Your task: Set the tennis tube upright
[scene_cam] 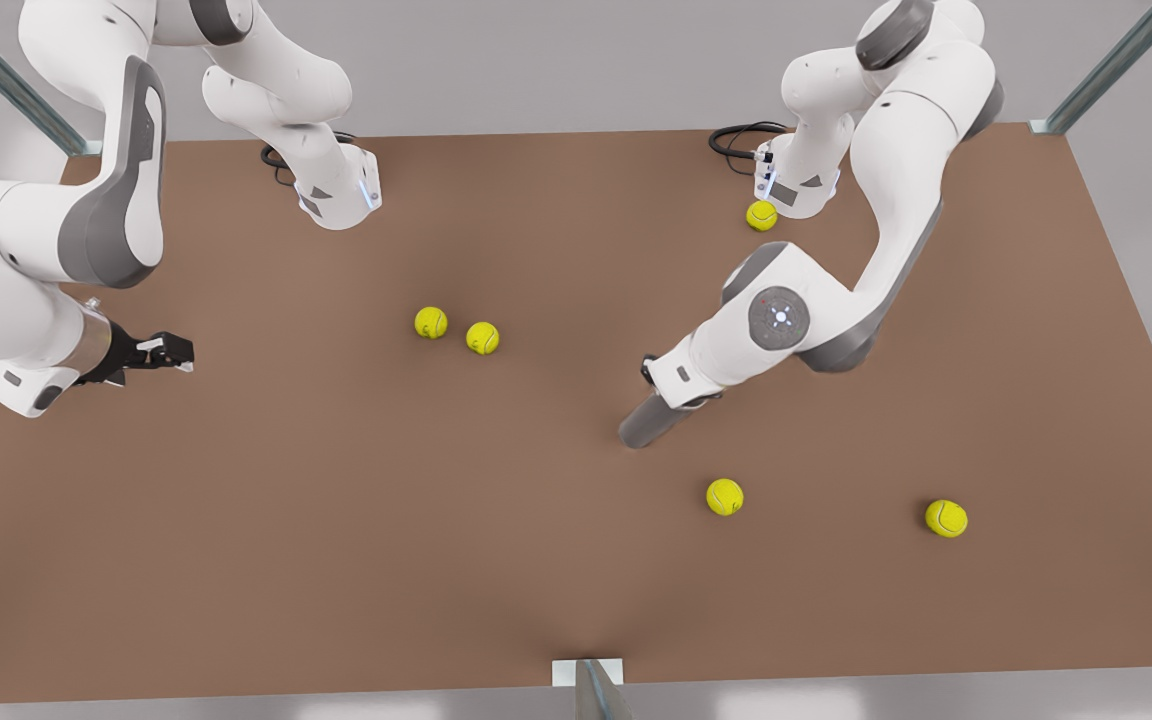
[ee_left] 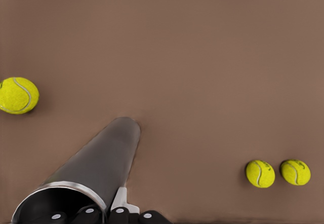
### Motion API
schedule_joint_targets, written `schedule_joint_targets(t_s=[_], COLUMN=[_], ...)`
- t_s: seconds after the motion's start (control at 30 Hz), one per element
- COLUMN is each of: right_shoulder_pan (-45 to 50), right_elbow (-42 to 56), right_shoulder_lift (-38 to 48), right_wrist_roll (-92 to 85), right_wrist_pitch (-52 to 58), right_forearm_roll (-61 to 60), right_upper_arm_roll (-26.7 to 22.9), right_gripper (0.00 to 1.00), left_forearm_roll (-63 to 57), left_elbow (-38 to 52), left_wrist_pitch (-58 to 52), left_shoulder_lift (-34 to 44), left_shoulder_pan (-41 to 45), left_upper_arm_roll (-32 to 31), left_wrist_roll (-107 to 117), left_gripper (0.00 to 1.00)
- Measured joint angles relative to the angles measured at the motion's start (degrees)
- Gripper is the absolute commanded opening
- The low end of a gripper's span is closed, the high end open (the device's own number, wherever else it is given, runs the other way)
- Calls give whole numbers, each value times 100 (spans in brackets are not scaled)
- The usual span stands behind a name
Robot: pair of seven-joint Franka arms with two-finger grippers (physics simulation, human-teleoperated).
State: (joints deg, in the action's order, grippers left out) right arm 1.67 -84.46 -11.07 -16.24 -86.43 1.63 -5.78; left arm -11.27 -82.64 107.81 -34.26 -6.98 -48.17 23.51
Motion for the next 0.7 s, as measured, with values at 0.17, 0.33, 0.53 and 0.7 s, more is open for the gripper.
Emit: schedule_joint_targets(t_s=[0.17, 0.33, 0.53, 0.7], right_shoulder_pan=[-130, -129, -79, -74], right_elbow=[105, 242, 323, 339], right_shoulder_lift=[-13, -109, -137, -140], right_wrist_roll=[-16, -34, -48, -56], right_wrist_pitch=[66, 133, 166, 177], right_forearm_roll=[38, 47, 63, 79], right_upper_arm_roll=[-88, -96, -89, -88], right_gripper=[100, 100, 100, 100], left_forearm_roll=[-283, -424, -604, -740], left_elbow=[11, -5, -18, -18], left_wrist_pitch=[-391, -457, -419, -405], left_shoulder_lift=[-42, -129, -209, -220], left_shoulder_pan=[10, 1, -22, -25], left_upper_arm_roll=[25, 48, 57, 57], left_wrist_roll=[436, 766, 1058, 1237], left_gripper=[21, 21, 21, 28])
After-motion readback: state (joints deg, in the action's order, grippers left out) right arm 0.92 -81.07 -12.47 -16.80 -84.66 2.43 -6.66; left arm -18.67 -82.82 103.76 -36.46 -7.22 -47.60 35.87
